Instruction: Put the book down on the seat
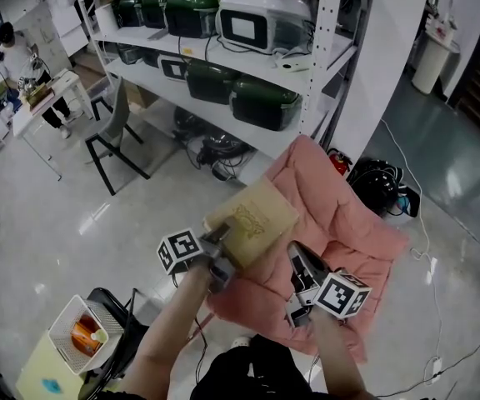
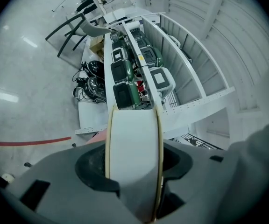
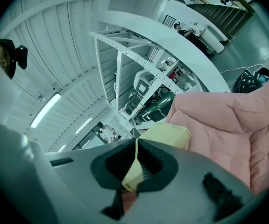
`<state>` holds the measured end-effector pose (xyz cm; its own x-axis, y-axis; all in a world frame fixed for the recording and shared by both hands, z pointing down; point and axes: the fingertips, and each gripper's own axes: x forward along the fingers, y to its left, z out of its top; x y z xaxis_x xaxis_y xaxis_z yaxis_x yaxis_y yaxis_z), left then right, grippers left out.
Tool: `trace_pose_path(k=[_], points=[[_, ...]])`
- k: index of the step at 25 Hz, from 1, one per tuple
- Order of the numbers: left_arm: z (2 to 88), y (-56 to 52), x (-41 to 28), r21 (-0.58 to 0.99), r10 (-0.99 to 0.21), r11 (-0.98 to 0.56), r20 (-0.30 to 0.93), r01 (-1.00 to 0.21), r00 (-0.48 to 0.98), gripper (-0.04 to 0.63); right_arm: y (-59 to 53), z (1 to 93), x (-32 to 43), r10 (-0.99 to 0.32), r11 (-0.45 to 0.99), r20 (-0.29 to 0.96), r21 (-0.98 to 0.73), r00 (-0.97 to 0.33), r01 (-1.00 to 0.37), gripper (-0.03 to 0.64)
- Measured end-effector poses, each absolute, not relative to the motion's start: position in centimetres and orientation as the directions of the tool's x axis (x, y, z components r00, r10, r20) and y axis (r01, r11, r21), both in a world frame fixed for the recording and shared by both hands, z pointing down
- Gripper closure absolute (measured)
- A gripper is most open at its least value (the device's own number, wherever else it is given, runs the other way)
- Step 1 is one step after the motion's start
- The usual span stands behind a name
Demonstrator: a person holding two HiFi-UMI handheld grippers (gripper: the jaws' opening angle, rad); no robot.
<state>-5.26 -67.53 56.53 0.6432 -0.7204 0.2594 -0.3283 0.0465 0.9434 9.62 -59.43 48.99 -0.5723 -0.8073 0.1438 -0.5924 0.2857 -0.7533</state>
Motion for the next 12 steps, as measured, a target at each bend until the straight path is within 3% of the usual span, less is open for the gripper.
trace_pose_path(k=[4, 12], points=[[56.4, -67.5, -5.3, 0.939, -0.732, 0.024, 0.25, -0.342, 0.634, 0.356, -59.2, 49.4, 9.4, -0.802, 0.284, 0.146, -0.76, -0.579, -0.585, 0.603], [55.2, -66.5, -4.6, 0.903, -0.708, -0.053, 0.267, -0.426, 0.653, 0.276, -58.5, 49.3, 8.3, -0.79, 0.304, 0.134, -0.762, -0.598, -0.572, 0.603]])
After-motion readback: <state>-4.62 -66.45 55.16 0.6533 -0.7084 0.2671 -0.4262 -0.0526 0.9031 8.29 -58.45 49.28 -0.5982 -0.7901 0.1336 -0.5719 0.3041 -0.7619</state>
